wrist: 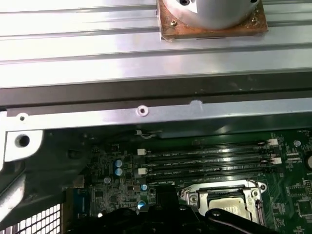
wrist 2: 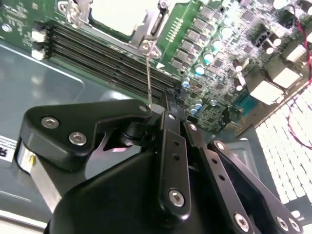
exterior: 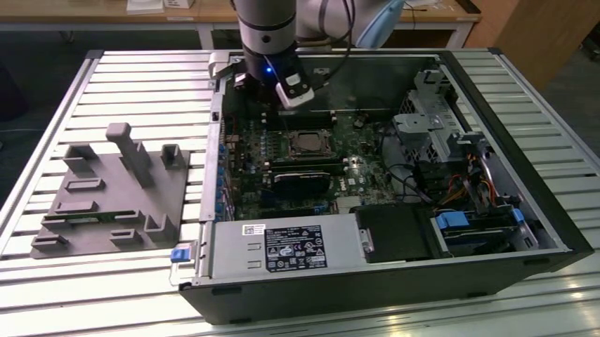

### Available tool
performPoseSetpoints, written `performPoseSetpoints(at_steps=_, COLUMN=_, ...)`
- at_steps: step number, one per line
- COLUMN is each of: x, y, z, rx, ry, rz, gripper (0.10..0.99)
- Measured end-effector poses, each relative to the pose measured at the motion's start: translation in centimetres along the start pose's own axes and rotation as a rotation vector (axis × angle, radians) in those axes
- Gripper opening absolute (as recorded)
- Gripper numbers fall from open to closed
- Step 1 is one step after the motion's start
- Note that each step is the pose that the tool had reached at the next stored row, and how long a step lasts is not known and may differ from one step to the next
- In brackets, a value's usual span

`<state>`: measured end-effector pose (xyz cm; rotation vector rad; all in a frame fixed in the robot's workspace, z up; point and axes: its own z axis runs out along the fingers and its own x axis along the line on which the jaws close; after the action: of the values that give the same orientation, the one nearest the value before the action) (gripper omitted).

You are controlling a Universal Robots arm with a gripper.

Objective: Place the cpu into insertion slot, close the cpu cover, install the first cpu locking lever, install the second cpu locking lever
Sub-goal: 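Install the first cpu locking lever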

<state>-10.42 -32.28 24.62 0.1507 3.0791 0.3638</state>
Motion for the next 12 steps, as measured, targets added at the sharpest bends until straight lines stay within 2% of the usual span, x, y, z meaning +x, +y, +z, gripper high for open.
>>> performPoseSetpoints(at_steps=3, x=-0.71, y=0.06, z=0.03, rx=0.0, ry=-0.0001, rz=0.0, gripper=0.106)
performPoseSetpoints(at_steps=12, x=-3.7, y=0.34, z=0.18, rx=0.0, ry=-0.0002, rz=0.001, gripper=0.106)
